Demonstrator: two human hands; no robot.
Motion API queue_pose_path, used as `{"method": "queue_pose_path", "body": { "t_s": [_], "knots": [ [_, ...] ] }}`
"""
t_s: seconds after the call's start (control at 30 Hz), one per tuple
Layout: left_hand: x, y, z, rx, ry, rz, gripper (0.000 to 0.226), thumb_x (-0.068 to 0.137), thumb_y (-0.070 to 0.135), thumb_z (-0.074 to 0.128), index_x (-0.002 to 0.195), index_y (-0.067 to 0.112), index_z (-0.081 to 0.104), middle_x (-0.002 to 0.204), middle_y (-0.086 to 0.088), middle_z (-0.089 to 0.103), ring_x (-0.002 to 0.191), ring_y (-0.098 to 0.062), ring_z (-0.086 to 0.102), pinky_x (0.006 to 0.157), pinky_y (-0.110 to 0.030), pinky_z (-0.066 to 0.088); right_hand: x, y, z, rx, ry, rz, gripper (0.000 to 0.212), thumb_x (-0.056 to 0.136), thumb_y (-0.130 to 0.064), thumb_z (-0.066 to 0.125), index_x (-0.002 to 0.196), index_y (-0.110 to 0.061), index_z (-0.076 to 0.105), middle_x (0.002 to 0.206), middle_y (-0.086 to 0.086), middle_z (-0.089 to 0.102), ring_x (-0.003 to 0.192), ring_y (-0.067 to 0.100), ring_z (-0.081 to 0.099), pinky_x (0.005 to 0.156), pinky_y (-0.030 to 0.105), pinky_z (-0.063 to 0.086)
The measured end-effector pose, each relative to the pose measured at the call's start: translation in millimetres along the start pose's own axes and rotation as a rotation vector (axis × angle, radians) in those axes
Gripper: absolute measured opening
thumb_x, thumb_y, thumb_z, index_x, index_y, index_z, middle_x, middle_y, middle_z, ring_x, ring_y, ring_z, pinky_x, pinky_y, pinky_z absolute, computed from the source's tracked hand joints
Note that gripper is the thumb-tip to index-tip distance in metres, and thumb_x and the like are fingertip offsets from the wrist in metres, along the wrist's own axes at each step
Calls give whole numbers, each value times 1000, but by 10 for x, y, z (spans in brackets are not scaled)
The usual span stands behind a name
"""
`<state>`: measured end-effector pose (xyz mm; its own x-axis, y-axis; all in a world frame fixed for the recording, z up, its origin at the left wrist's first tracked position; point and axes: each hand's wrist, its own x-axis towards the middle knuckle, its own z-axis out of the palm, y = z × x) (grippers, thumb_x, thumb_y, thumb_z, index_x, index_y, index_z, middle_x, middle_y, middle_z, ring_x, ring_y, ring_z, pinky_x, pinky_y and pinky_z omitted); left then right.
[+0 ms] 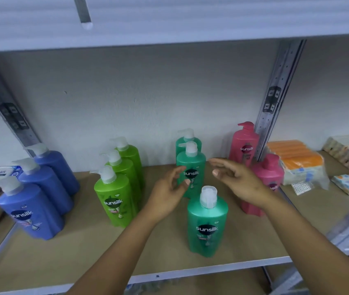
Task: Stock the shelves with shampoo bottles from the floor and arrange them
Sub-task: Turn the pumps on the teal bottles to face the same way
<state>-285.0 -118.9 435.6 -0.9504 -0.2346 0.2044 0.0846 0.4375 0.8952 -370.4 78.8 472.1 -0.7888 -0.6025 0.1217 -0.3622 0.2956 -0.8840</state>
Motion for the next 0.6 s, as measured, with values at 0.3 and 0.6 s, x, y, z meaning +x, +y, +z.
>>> {"method": "queue_pose_path", "body": {
  "t_s": [0.3, 0.6],
  "knots": [
    [-569, 118, 131, -13, -147, 27, 41, 87, 34, 66, 125, 25, 53, 122, 13, 60, 110, 7, 55, 95, -14, 43, -605, -15, 105, 71, -59, -22, 37, 90, -12, 60, 124, -26, 56, 123, -13, 61, 112, -7, 56, 94, 12, 44],
    [-645, 85, 195, 50, -147, 37, 61, 83, 25, 72, 137, 23, 42, 132, 8, 53, 115, -5, 54, 95, -15, 44, -671, 143, 196, -55, -88, -35, 59, 75, -33, 76, 126, -42, 46, 129, -24, 53, 121, -5, 51, 104, 21, 39]
  ]
}}
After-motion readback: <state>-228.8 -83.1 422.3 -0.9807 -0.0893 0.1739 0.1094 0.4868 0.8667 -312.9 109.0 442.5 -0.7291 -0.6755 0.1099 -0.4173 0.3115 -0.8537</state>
